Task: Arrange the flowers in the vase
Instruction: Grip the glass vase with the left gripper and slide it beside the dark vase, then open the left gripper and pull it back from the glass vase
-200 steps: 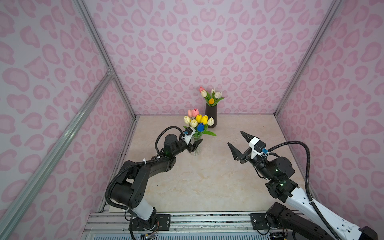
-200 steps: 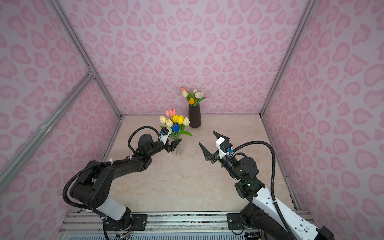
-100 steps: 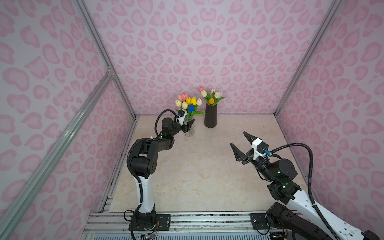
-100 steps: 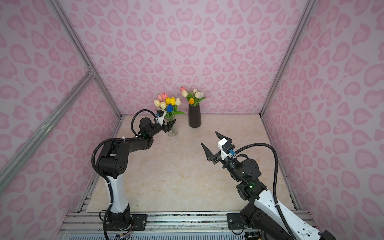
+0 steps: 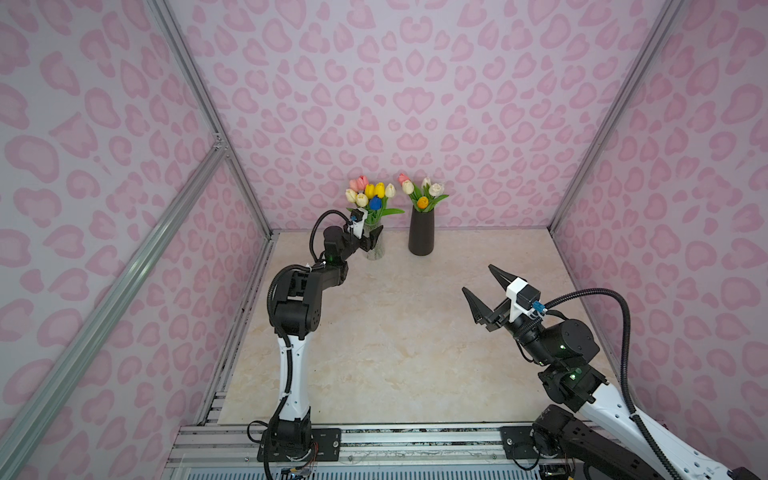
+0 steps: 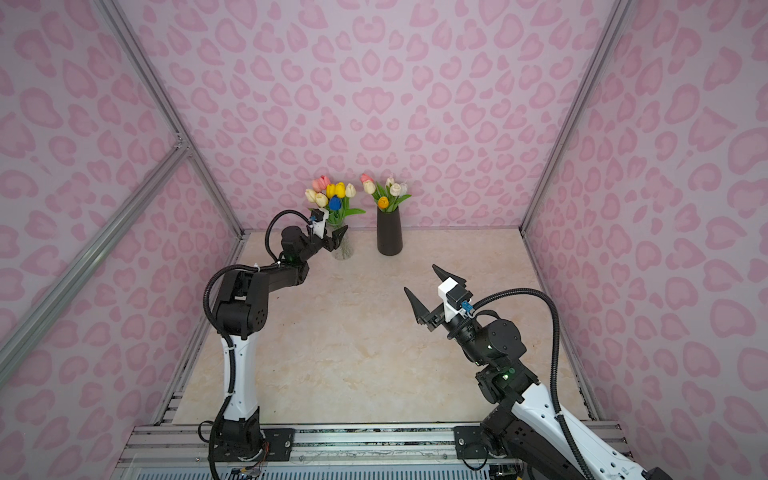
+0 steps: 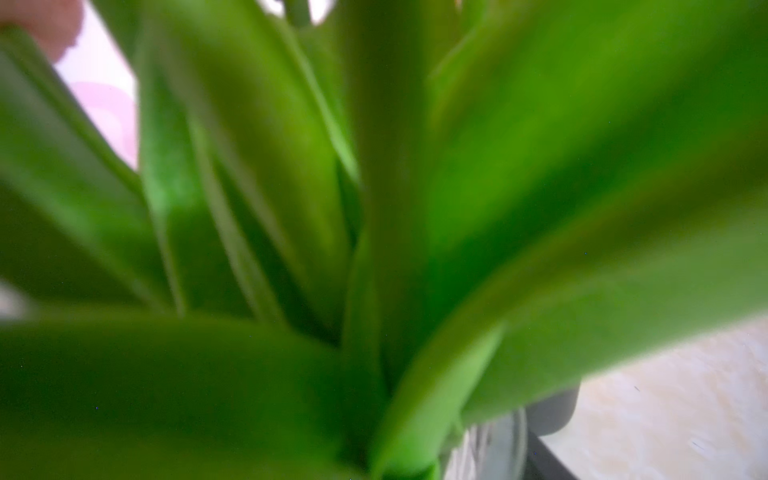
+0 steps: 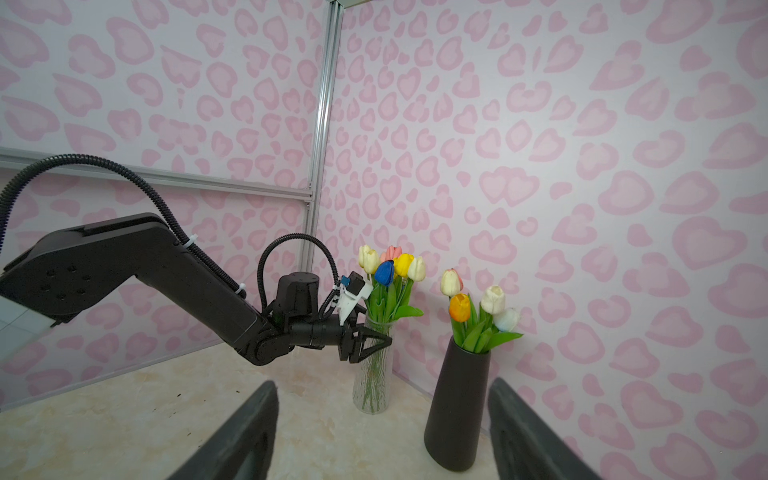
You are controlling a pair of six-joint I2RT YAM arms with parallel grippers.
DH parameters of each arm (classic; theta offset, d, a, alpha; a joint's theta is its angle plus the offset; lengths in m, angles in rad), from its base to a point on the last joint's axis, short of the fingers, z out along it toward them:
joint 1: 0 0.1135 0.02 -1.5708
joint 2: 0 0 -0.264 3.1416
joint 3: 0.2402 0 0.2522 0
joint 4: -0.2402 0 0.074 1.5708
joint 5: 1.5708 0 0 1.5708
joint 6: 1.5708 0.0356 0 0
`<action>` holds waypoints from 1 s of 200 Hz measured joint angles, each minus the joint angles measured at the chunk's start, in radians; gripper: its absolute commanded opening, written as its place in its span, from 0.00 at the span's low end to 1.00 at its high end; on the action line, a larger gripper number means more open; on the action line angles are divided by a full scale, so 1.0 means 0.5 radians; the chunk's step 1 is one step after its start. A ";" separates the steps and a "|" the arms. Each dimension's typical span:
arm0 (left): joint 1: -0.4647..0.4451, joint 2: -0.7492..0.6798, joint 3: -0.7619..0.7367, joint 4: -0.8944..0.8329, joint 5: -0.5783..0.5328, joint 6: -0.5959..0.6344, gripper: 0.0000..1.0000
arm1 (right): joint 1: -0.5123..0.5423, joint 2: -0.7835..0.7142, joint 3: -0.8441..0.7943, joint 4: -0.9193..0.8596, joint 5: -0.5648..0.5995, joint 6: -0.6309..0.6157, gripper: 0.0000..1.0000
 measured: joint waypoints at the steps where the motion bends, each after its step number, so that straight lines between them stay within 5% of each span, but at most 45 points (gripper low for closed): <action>1: 0.000 0.002 0.002 0.000 0.000 0.000 0.59 | 0.000 0.002 0.001 0.000 0.002 0.000 0.78; 20: 0.007 0.008 0.010 -0.001 -0.002 0.005 1.00 | 0.002 0.043 0.018 -0.001 0.012 -0.001 0.78; 113: 0.008 -0.285 -0.195 0.061 -0.017 0.090 0.97 | 0.056 0.211 0.065 0.092 0.059 -0.040 0.79; 200: 0.011 -0.558 -0.716 0.098 -0.019 0.161 0.97 | 0.055 0.147 0.018 0.134 0.091 -0.059 0.79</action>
